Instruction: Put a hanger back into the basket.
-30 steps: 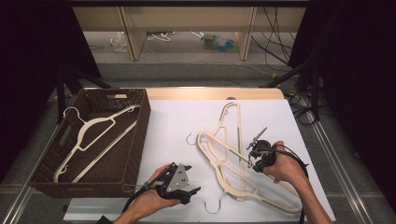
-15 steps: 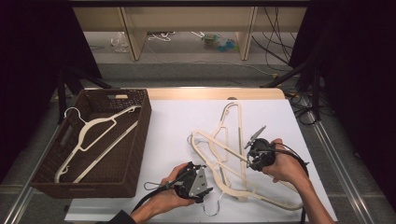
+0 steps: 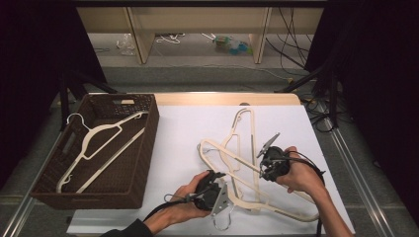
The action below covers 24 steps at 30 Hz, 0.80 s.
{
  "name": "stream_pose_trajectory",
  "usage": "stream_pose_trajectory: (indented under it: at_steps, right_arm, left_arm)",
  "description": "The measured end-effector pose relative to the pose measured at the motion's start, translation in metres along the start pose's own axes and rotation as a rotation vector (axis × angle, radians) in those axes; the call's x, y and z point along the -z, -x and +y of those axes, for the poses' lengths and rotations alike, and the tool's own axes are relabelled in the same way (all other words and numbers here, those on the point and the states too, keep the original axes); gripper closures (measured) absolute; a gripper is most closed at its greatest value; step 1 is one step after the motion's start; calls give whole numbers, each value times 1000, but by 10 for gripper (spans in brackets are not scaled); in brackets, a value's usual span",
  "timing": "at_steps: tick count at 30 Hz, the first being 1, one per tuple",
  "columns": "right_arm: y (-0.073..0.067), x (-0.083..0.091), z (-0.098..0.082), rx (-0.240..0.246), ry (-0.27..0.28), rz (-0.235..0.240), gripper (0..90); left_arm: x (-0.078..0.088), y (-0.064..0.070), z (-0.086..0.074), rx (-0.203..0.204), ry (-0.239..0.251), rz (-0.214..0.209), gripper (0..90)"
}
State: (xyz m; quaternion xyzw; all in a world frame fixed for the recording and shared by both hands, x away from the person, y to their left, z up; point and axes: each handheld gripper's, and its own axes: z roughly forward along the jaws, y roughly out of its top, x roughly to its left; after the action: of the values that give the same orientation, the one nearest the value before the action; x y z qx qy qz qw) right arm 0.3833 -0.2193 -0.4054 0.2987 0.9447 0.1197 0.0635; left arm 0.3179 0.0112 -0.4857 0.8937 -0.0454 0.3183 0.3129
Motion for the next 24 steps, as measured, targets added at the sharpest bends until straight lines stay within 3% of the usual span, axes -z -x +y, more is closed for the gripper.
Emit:
stream_pose_trajectory:
  at_steps: [2,5,8,12,15,19,20,21,24]
  right_arm:
    - [1,-1,0,2,2,4,794]
    - [3,-3,-2,12,-1,10,794]
    - [4,-5,-2,14,1,20,794]
    - [4,-8,-2,19,8,39,794]
    - [5,-10,-2,28,5,50,792]
    - [5,-12,-3,22,-6,51,790]
    - [7,-14,-4,31,-6,60,789]
    - [7,-15,-4,25,-10,70,789]
    - [5,-16,-3,35,-17,67,788]
  left_arm:
    - [0,0,0,-7,6,-4,286]
    - [3,0,2,-57,26,2,309]
    - [4,2,2,-69,67,-20,351]
    - [4,6,4,-99,84,-47,394]
    - [7,8,6,-136,95,-83,473]
    - [11,7,9,-161,150,-118,568]
    - [12,8,9,-176,160,-134,606]
    - [14,7,10,-217,146,-138,645]
    - [14,10,12,-254,163,-164,692]
